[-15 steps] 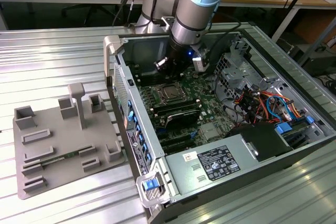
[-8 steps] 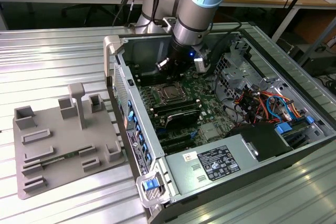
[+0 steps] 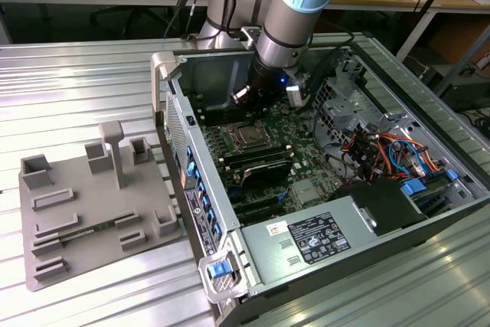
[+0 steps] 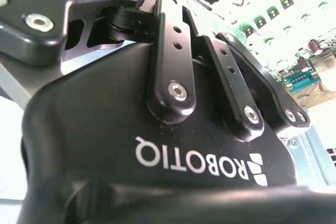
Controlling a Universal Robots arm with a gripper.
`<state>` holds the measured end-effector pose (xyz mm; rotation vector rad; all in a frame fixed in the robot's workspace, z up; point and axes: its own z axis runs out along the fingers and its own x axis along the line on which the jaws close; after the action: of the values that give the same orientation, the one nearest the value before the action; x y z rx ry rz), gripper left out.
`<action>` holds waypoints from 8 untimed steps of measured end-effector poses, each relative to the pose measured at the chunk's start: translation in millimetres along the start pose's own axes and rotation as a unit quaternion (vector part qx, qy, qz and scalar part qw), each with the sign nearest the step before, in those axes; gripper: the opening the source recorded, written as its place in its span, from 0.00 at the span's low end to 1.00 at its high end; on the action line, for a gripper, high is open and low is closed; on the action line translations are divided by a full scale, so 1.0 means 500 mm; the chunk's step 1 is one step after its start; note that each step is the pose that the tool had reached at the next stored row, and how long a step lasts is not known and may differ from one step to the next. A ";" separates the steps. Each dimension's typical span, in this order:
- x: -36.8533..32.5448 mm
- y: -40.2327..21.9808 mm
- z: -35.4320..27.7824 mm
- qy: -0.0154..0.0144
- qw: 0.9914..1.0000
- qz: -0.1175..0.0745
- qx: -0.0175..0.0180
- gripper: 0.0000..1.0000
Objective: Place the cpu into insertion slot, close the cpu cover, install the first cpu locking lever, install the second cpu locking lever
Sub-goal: 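Install the first cpu locking lever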
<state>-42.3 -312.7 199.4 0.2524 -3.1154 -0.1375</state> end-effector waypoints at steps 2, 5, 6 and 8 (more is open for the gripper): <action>-0.004 -0.001 0.001 0.000 1.000 0.000 0.000 0.11; -0.004 0.000 0.001 0.000 1.000 0.000 0.000 0.11; -0.004 0.001 0.000 0.000 1.000 0.000 0.000 0.11; -0.003 0.004 -0.001 0.000 1.000 0.000 -0.001 0.11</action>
<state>-41.3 -310.7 199.9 0.2526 -3.1143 -0.1403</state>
